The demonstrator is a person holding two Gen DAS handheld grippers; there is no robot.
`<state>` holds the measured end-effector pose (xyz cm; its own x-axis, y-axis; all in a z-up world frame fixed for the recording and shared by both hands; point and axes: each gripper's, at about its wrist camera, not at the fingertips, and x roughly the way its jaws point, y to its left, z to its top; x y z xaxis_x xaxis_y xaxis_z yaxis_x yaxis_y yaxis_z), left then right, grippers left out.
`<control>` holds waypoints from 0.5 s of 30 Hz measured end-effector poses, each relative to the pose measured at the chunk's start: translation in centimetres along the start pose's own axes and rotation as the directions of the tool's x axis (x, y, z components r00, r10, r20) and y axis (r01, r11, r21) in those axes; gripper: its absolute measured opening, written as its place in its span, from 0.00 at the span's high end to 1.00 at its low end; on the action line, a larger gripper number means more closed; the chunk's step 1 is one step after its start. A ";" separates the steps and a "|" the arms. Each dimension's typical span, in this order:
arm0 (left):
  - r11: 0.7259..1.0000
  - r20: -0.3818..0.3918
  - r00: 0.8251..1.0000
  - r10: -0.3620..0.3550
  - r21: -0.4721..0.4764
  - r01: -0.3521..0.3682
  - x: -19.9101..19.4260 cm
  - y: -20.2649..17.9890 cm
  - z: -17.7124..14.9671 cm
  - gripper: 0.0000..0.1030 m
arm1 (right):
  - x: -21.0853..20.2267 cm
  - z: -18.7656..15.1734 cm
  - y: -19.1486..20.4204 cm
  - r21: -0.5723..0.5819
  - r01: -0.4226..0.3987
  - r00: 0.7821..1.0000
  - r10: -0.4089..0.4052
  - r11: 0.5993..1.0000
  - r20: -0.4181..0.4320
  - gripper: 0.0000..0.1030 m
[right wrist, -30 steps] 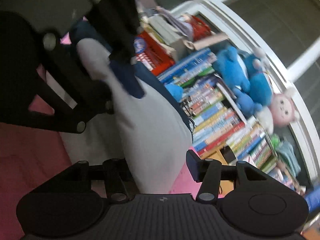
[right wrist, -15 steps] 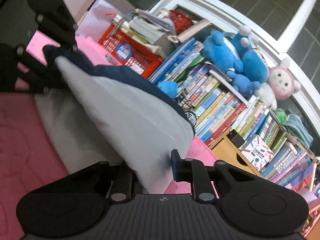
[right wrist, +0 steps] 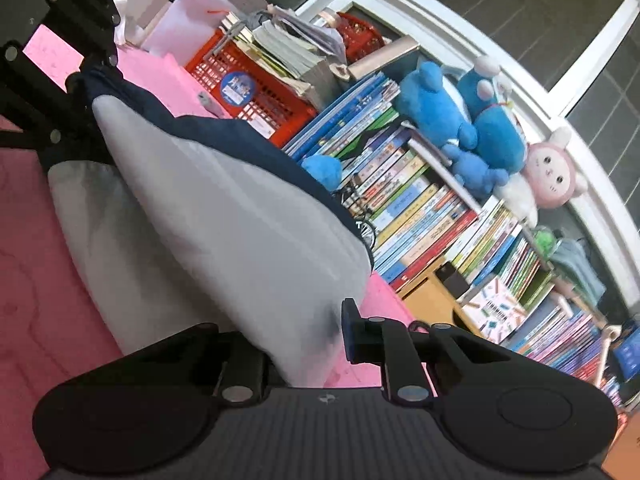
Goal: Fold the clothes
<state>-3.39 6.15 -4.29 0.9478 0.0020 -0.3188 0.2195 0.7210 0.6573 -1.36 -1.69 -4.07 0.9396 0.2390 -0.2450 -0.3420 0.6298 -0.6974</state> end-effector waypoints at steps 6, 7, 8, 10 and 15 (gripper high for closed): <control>1.000 -0.004 1.000 0.001 -0.008 -0.001 -0.4 0.7 -0.9 0.91 | 0.4 0.7 -1.0 0.054 -0.004 1.000 0.005 0.999 -0.016 0.82; 1.000 0.000 1.000 0.002 -0.015 -0.002 -0.5 0.7 -0.9 0.92 | 0.4 0.7 -1.1 0.047 -0.007 1.000 0.008 0.999 -0.014 0.82; 1.000 0.006 1.000 0.003 -0.030 -0.003 -0.6 0.7 -0.8 0.92 | 0.3 0.7 -1.0 0.036 -0.007 1.000 0.008 0.999 -0.010 0.82; 0.997 0.018 1.000 -0.002 -0.071 0.004 -0.8 0.9 -0.6 0.92 | -0.2 0.9 -0.1 -0.007 0.009 1.000 -0.008 1.000 0.014 0.81; 0.996 0.068 0.997 -0.020 -0.084 0.025 -2.0 1.6 -0.2 0.92 | -1.1 2.5 3.2 -0.159 0.015 0.994 0.002 0.987 0.111 0.63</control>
<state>-4.99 7.49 -2.72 0.9569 -0.0596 -0.2843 0.2233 0.7767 0.5890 -3.50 1.94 -4.34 0.9317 0.3209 -0.1704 -0.3211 0.5081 -0.7992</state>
